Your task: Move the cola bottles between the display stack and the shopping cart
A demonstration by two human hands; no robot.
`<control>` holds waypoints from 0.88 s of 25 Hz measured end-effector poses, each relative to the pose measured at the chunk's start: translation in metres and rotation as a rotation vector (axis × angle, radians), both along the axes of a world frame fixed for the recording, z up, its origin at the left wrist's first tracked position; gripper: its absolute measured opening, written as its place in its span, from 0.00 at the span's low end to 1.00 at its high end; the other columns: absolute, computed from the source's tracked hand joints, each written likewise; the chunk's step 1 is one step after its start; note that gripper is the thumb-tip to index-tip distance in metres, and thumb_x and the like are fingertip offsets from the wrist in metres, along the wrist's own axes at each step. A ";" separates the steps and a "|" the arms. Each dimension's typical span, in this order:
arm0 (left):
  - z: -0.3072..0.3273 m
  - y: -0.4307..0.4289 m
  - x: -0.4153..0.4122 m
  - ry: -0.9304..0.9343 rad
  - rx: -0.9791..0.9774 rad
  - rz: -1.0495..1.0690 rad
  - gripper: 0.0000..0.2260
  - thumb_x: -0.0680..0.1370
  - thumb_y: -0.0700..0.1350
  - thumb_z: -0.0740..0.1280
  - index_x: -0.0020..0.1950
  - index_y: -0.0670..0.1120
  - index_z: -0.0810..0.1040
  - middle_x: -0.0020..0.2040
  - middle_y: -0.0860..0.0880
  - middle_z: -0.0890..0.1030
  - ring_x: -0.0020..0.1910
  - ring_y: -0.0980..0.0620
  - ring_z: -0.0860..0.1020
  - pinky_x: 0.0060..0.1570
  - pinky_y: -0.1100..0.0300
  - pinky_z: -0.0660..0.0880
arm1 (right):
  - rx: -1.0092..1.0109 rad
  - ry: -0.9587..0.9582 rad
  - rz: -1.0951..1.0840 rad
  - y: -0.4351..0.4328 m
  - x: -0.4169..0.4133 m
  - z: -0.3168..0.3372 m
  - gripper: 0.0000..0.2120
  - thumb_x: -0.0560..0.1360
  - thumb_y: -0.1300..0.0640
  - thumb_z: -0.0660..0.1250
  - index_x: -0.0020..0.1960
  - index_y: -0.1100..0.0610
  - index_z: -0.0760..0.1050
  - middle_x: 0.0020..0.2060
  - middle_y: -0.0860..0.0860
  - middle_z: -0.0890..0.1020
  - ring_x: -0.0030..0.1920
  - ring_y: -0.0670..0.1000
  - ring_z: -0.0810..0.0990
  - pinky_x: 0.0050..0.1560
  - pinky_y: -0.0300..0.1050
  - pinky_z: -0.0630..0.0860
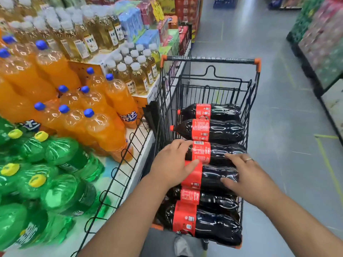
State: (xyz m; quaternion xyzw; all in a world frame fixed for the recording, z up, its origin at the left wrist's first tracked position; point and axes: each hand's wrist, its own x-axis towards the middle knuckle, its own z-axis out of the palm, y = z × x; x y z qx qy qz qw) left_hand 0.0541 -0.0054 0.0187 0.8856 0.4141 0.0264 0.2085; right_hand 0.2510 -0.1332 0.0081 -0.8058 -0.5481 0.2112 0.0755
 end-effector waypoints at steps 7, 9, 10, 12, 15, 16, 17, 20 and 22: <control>-0.016 0.056 0.032 -0.049 -0.111 0.024 0.29 0.83 0.59 0.62 0.81 0.51 0.61 0.77 0.50 0.65 0.75 0.48 0.68 0.71 0.51 0.68 | -0.002 0.011 -0.010 0.060 0.025 -0.008 0.37 0.72 0.40 0.70 0.77 0.46 0.59 0.69 0.51 0.68 0.66 0.55 0.71 0.65 0.48 0.72; -0.023 0.066 0.043 -0.080 -0.166 0.085 0.29 0.82 0.59 0.63 0.81 0.51 0.61 0.77 0.48 0.66 0.74 0.47 0.69 0.71 0.50 0.69 | -0.009 0.004 0.008 0.076 0.036 -0.012 0.38 0.72 0.41 0.71 0.77 0.45 0.60 0.69 0.51 0.68 0.65 0.55 0.71 0.64 0.50 0.73; -0.027 0.071 0.051 -0.093 -0.197 0.130 0.29 0.82 0.59 0.63 0.80 0.51 0.62 0.76 0.47 0.67 0.73 0.46 0.70 0.70 0.49 0.70 | -0.016 -0.001 0.022 0.086 0.044 -0.015 0.38 0.72 0.41 0.71 0.77 0.45 0.59 0.69 0.51 0.68 0.65 0.56 0.72 0.63 0.50 0.73; -0.039 0.079 0.068 -0.097 -0.261 0.243 0.29 0.82 0.60 0.64 0.80 0.49 0.63 0.74 0.44 0.70 0.71 0.43 0.72 0.69 0.49 0.70 | -0.041 -0.004 0.047 0.103 0.061 -0.020 0.38 0.72 0.42 0.71 0.77 0.45 0.59 0.69 0.51 0.68 0.65 0.56 0.72 0.62 0.50 0.73; -0.059 0.093 0.099 -0.123 -0.377 0.473 0.31 0.81 0.60 0.64 0.79 0.46 0.62 0.72 0.42 0.71 0.70 0.41 0.72 0.69 0.47 0.70 | -0.060 -0.017 0.084 0.129 0.089 -0.030 0.38 0.71 0.42 0.72 0.77 0.46 0.60 0.68 0.51 0.69 0.65 0.57 0.71 0.62 0.49 0.72; -0.066 0.098 0.109 -0.149 -0.412 0.555 0.32 0.81 0.60 0.65 0.79 0.45 0.62 0.72 0.41 0.71 0.71 0.40 0.72 0.69 0.47 0.70 | -0.067 -0.015 0.096 0.137 0.098 -0.036 0.38 0.71 0.41 0.72 0.77 0.46 0.60 0.68 0.51 0.69 0.65 0.57 0.71 0.62 0.49 0.72; -0.071 0.102 0.117 -0.175 -0.448 0.641 0.33 0.81 0.59 0.65 0.80 0.43 0.61 0.73 0.40 0.70 0.72 0.40 0.71 0.70 0.47 0.69 | -0.081 -0.015 0.110 0.145 0.106 -0.042 0.39 0.71 0.41 0.72 0.77 0.46 0.60 0.68 0.51 0.69 0.66 0.57 0.71 0.62 0.50 0.72; -0.091 0.119 0.141 -0.328 -0.642 0.962 0.39 0.79 0.62 0.66 0.82 0.42 0.57 0.76 0.40 0.69 0.74 0.40 0.69 0.73 0.48 0.67 | -0.113 -0.027 0.174 0.173 0.131 -0.058 0.39 0.71 0.41 0.72 0.77 0.47 0.60 0.69 0.52 0.68 0.67 0.60 0.68 0.66 0.54 0.71; -0.114 0.134 0.154 -0.533 -0.776 1.209 0.47 0.69 0.71 0.67 0.79 0.44 0.63 0.72 0.42 0.75 0.69 0.40 0.75 0.71 0.45 0.70 | -0.137 -0.034 0.215 0.190 0.144 -0.068 0.39 0.71 0.40 0.71 0.77 0.47 0.60 0.70 0.54 0.68 0.68 0.61 0.66 0.68 0.55 0.69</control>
